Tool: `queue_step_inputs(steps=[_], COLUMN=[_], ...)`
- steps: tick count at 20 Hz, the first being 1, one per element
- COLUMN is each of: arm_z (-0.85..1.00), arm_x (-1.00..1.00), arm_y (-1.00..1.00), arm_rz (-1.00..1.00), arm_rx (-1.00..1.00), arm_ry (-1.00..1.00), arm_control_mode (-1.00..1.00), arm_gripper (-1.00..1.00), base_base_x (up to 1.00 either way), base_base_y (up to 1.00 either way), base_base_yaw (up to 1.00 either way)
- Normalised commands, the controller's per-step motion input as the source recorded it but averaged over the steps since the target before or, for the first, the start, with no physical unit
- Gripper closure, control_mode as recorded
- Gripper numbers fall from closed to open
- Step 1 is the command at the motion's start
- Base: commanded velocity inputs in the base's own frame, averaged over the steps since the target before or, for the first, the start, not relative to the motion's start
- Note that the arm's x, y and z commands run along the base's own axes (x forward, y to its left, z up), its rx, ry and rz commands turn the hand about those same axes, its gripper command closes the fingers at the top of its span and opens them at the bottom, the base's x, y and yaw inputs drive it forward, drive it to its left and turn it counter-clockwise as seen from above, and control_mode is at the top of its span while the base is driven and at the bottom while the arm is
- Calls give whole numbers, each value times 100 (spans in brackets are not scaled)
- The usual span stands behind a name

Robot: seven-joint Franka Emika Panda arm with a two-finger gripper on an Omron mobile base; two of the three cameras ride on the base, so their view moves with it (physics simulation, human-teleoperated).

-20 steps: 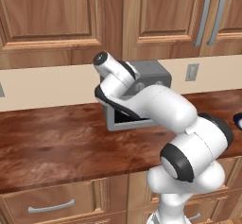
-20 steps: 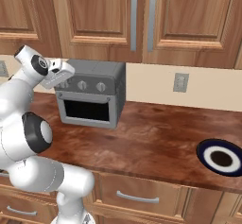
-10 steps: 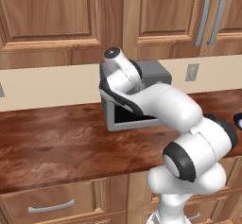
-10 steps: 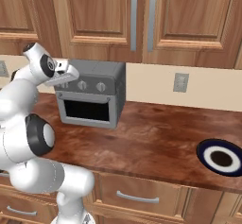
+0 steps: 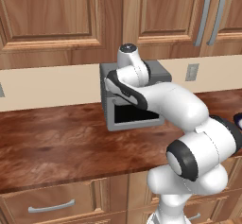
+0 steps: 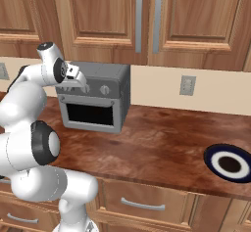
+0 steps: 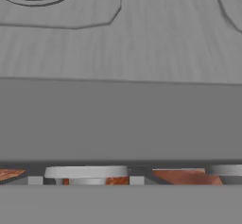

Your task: Pick up the bagel from the plate, place it on the toaster oven rack, close the door, and set the timer.

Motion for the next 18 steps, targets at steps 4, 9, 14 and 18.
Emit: queue_step_inputs(steps=[4,9,14,18], arm_z=[-11,-12,-12,-7], arm_x=[0,0,0,0], arm_y=[-78,-76,-73,-67], arm_rz=[0,0,-1,0], arm_rx=[27,26,24,26], arm_ry=[5,6,6,6], arm_control_mode=[-100,-100,-100,-100], arm_gripper=[100,100,100,100], base_base_x=[0,0,0,0], base_base_y=[0,0,0,0], base_base_yaw=[0,0,0,0])
